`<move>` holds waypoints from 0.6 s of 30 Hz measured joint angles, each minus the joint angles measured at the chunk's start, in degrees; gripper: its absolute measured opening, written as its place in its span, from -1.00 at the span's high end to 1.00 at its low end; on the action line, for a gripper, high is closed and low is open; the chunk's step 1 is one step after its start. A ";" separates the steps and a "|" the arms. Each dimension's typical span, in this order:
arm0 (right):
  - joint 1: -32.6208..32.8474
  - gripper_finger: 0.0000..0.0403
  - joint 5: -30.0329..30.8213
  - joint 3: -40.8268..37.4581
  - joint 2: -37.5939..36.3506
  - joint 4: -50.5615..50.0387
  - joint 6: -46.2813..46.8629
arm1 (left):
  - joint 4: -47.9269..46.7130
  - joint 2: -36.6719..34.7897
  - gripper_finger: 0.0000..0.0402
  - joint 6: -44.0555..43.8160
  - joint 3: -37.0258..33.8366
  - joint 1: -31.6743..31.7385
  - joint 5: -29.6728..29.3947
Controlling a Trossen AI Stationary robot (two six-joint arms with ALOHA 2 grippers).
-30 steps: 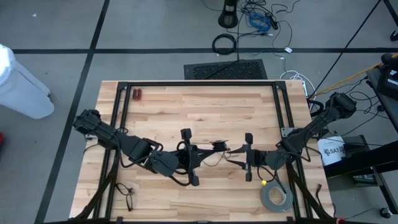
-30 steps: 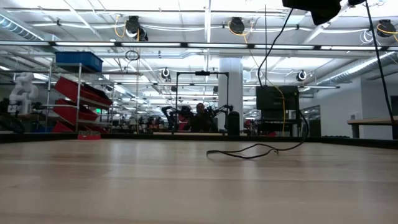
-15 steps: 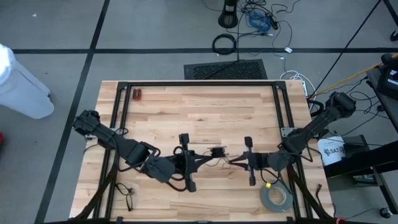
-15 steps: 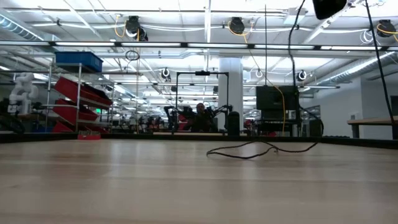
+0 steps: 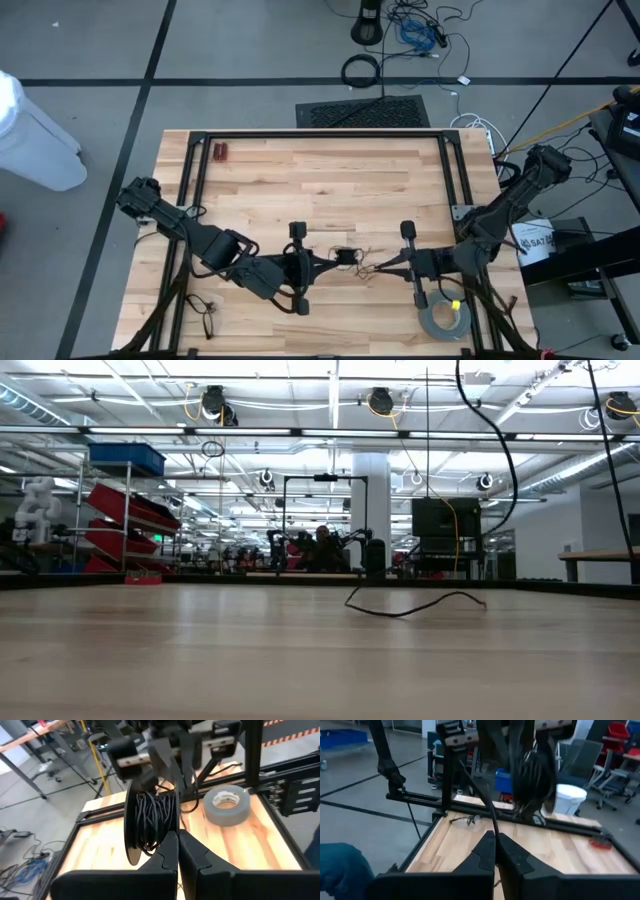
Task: Coil cords
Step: Uncoil the black wire from the spool
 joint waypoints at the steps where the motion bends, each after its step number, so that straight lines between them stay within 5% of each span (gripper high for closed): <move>1: 0.00 1.00 0.48 1.07 0.01 -1.04 -0.68 | 0.00 0.00 1.00 -0.05 0.00 -0.05 0.15; 18: 0.53 1.00 2.63 13.35 0.52 -5.07 -12.88 | 0.24 0.00 1.00 0.39 0.00 -2.84 1.46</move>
